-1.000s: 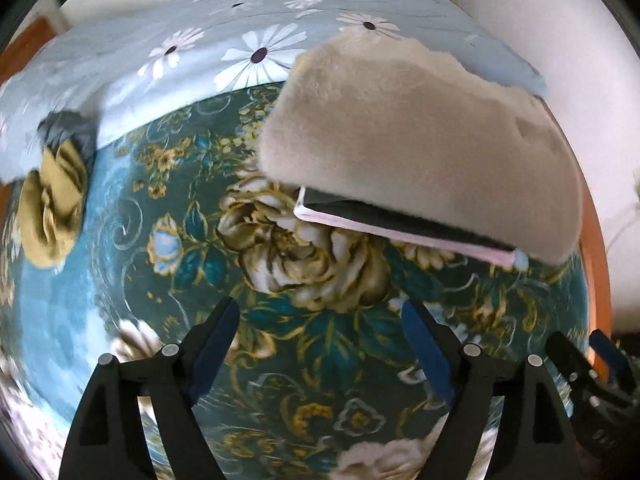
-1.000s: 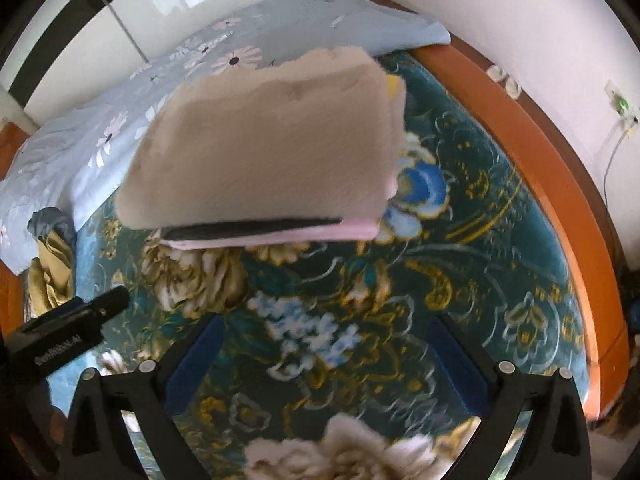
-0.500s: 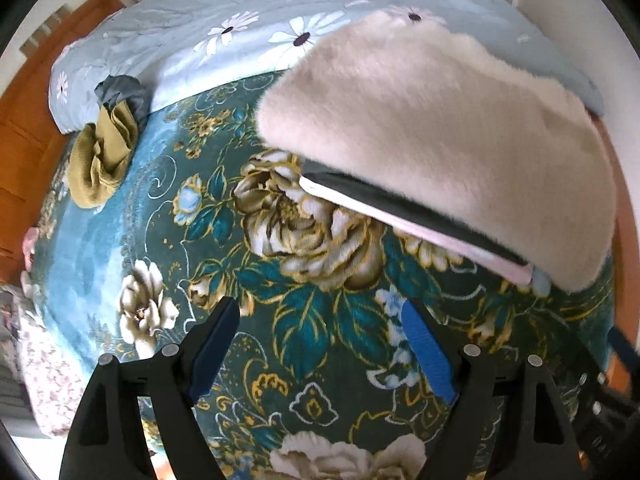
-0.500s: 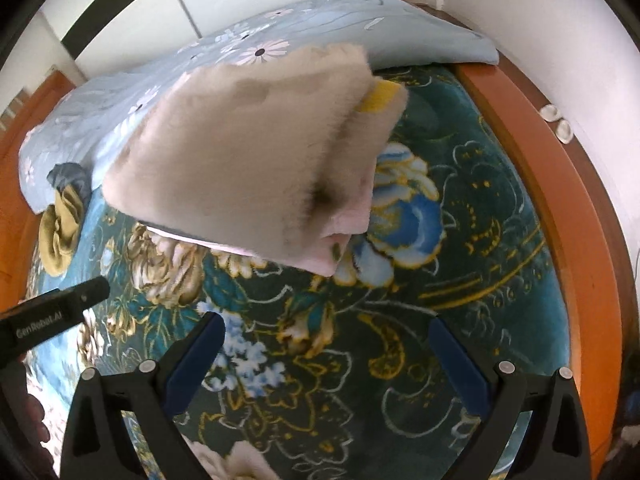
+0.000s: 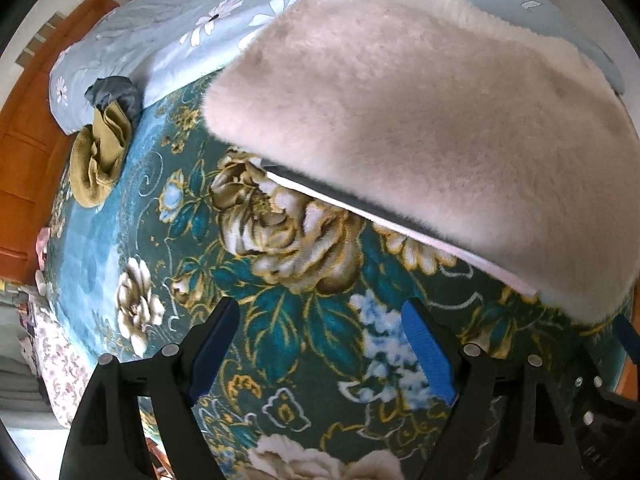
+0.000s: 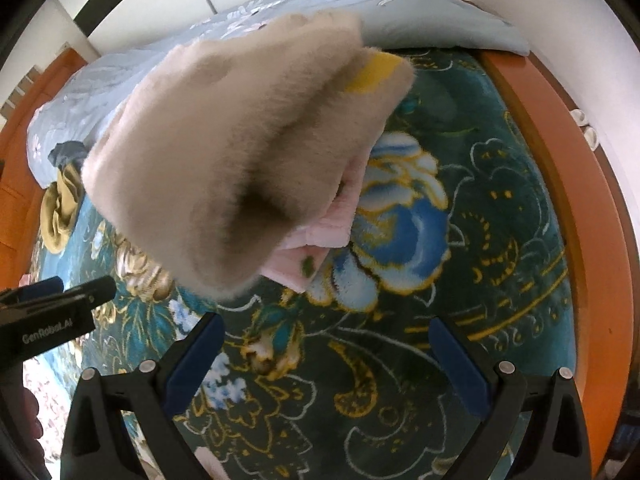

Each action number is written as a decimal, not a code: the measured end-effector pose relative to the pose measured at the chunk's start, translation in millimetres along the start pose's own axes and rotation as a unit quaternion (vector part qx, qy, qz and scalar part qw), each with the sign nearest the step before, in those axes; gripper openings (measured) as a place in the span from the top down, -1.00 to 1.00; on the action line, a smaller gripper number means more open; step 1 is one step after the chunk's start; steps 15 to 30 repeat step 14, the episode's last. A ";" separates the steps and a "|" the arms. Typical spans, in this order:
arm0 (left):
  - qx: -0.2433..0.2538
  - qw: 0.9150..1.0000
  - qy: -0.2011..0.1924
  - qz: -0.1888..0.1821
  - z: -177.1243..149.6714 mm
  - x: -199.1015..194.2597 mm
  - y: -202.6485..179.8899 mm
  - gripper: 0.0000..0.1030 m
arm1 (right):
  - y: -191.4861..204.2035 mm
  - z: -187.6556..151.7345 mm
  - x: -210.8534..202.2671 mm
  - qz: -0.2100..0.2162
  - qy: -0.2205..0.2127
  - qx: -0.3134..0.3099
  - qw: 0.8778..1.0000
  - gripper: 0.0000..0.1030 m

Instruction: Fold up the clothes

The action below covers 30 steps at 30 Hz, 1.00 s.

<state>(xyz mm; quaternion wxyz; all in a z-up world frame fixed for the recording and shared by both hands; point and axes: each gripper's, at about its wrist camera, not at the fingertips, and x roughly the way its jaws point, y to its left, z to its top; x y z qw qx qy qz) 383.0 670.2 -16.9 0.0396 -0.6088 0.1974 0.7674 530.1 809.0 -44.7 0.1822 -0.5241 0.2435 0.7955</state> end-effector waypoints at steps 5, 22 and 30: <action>-0.015 1.000 0.012 -0.002 5.0 7.0 -8.2 -0.63 | -4.6 6.7 8.5 0.003 0.007 -0.017 1.000 -1.00; -0.019 1.000 0.021 0.004 2.3 12.8 -14.4 -0.63 | -5.4 10.9 13.3 0.013 0.007 -0.042 0.999 -1.00; -0.019 1.000 0.021 0.004 2.3 12.8 -14.4 -0.63 | -5.4 10.9 13.3 0.013 0.007 -0.042 0.999 -1.00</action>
